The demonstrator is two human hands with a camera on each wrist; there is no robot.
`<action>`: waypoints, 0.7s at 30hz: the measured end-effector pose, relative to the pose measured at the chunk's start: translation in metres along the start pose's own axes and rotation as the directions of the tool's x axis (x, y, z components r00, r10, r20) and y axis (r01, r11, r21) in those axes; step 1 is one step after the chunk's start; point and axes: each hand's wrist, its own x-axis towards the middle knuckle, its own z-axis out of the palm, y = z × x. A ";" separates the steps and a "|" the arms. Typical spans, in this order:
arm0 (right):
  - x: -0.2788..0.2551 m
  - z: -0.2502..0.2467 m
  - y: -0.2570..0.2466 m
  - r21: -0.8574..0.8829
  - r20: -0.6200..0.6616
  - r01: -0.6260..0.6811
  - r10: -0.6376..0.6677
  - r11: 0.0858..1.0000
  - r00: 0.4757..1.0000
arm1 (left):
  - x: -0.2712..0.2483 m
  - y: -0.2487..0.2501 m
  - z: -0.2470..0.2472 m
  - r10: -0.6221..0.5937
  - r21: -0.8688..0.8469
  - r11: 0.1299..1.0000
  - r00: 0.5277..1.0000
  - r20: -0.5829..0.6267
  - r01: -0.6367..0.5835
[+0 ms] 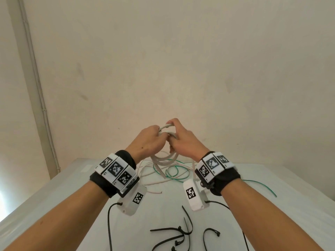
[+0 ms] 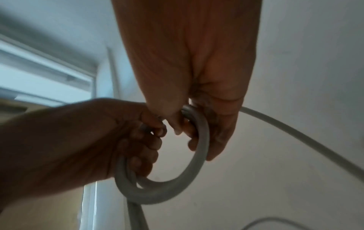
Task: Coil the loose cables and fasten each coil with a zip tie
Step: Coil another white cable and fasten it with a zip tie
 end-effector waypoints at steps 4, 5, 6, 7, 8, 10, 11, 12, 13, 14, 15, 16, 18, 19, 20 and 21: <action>0.006 -0.015 -0.012 -0.531 -0.131 -0.084 0.017 0.843 0.991 | 0.001 0.008 -0.008 0.080 0.147 0.987 0.993 -0.087 -0.066; 0.005 -0.017 -0.015 -0.640 -0.147 -0.115 0.026 0.760 0.989 | 0.001 0.008 -0.009 0.080 0.140 0.988 0.993 -0.088 -0.067; 0.006 -0.016 -0.016 -0.698 -0.151 -0.109 0.003 0.708 0.989 | 0.001 0.007 -0.008 0.071 0.104 0.993 0.994 -0.087 -0.062; 0.005 -0.014 -0.018 -0.706 -0.149 -0.081 -0.036 0.704 0.988 | 0.001 0.005 -0.008 0.056 0.039 0.998 0.995 -0.088 -0.053; 0.006 -0.012 -0.016 -0.658 -0.143 -0.047 -0.064 0.752 0.988 | 0.001 0.004 -0.007 0.035 -0.046 0.998 0.995 -0.089 -0.039; 0.006 -0.008 -0.008 -0.385 -0.116 0.029 -0.080 0.923 0.990 | -0.001 0.002 -0.005 -0.001 -0.211 0.977 0.997 -0.083 -0.016; 0.005 -0.006 -0.002 -0.210 -0.101 0.053 -0.076 0.976 0.992 | -0.003 0.002 -0.005 -0.013 -0.269 0.963 0.997 -0.077 -0.008; 0.004 -0.003 0.003 -0.047 -0.091 0.053 -0.057 0.997 0.994 | -0.004 0.002 -0.004 -0.023 -0.307 0.952 0.997 -0.070 0.000; 0.000 -0.001 0.006 0.097 -0.076 0.041 -0.034 0.994 0.997 | -0.005 0.000 -0.003 -0.032 -0.334 0.943 0.998 -0.062 0.010; -0.003 0.001 0.007 0.221 -0.055 0.020 -0.008 0.975 0.998 | -0.006 -0.001 -0.002 -0.044 -0.358 0.934 0.998 -0.054 0.022; -0.005 0.003 0.008 0.333 -0.026 -0.010 0.020 0.943 0.999 | -0.007 -0.003 -0.001 -0.061 -0.387 0.921 0.997 -0.046 0.039; -0.007 0.005 0.007 0.446 0.012 -0.046 0.046 0.894 0.999 | -0.007 -0.005 0.000 -0.080 -0.427 0.903 0.996 -0.038 0.056; -0.010 0.005 0.003 0.642 0.092 -0.124 0.085 0.757 0.992 | -0.006 -0.008 0.002 -0.110 -0.523 0.848 0.994 -0.015 0.085; -0.011 0.003 0.000 0.709 0.123 -0.160 0.104 0.687 0.987 | -0.006 -0.008 0.002 -0.115 -0.568 0.817 0.993 0.003 0.096; -0.012 0.001 -0.002 0.756 0.154 -0.194 0.118 0.625 0.981 | -0.006 -0.008 0.003 -0.114 -0.606 0.789 0.993 0.025 0.106; -0.013 -0.002 -0.004 0.787 0.187 -0.228 0.130 0.574 0.974 | -0.006 -0.007 0.003 -0.110 -0.637 0.761 0.992 0.056 0.121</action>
